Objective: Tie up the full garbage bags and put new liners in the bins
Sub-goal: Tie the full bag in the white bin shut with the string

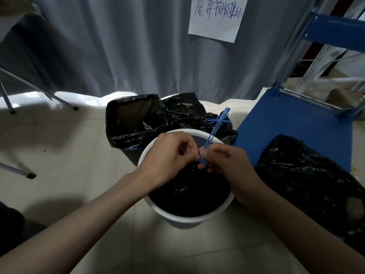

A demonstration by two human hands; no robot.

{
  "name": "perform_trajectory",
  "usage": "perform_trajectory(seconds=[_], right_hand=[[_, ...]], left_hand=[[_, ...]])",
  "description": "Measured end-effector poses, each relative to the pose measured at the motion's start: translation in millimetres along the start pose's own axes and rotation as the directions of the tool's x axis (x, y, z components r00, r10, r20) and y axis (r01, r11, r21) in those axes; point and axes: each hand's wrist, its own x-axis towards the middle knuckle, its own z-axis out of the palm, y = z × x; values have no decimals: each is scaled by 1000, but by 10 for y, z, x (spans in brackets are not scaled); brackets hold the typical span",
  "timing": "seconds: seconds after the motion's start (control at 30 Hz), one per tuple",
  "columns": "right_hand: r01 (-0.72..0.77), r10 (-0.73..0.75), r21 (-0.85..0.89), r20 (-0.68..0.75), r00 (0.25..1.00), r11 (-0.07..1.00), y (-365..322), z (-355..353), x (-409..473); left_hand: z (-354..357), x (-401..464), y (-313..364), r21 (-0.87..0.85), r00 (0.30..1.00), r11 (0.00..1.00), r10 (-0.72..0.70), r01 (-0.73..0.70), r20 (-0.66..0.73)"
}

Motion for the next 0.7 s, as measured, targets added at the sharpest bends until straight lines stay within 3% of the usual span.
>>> perform_trajectory(seconds=[0.2,0.4,0.7], right_hand=[[-11,23,149,-76,997,989,-25,-38,63],[8,2,115,-91,996,993,-22,6,66],[114,-120,-81,-77,990,990,-29,49,65]], left_hand=[[58,50,-45,-195,982,962,-184,190,49],[59,90,-73,-467,948,825,-261,317,183],[68,68,-66,-460,942,822,-278,334,187]])
